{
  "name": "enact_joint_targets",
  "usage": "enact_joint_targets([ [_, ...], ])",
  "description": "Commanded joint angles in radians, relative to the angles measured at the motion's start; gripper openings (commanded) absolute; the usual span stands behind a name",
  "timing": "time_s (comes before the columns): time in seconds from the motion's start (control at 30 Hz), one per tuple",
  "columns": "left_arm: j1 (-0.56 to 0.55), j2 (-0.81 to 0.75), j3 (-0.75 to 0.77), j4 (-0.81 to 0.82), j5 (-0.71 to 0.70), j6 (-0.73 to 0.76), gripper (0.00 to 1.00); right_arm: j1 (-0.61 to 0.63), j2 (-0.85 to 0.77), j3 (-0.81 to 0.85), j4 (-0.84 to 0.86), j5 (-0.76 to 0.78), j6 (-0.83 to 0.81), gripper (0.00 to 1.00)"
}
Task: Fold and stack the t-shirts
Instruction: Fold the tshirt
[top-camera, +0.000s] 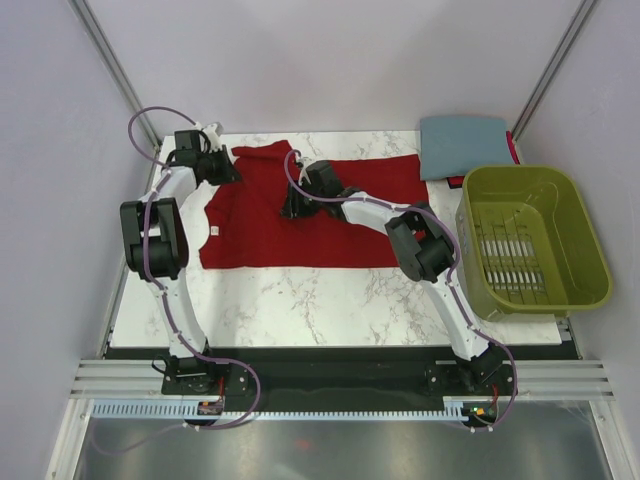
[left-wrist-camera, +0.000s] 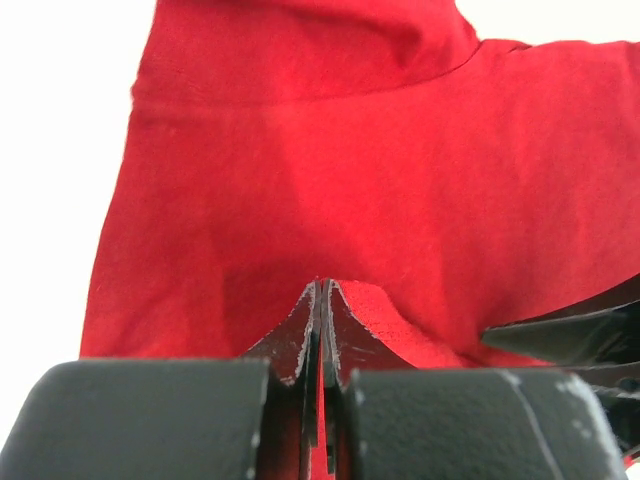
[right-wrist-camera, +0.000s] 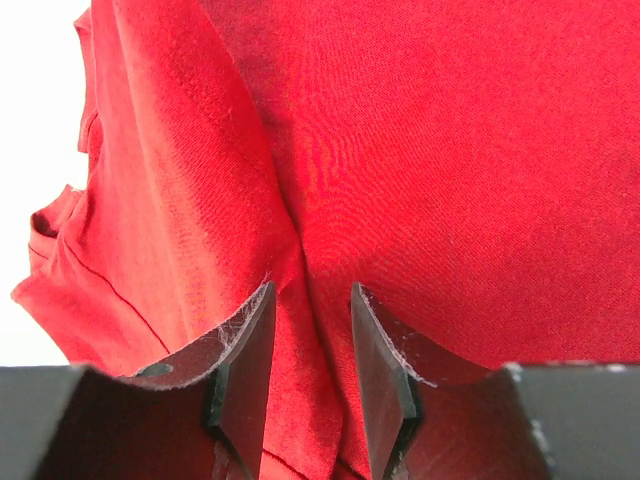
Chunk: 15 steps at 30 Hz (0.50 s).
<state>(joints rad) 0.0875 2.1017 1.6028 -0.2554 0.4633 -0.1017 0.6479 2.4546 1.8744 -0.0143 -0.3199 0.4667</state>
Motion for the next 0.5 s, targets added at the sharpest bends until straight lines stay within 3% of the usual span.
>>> enact_joint_targets([
  [0.0,-0.008,0.024,0.071,0.027,0.052,0.054,0.02,0.012,-0.046,-0.021,0.008,0.025,-0.014,0.44],
  [0.23,-0.019,0.061,0.126,0.027,0.074,0.074,0.02,0.013,-0.089,-0.064,0.033,0.074,-0.013,0.43],
  [0.47,-0.04,0.099,0.17,0.025,0.109,0.1,0.02,0.012,-0.216,-0.245,0.1,0.28,0.021,0.4],
])
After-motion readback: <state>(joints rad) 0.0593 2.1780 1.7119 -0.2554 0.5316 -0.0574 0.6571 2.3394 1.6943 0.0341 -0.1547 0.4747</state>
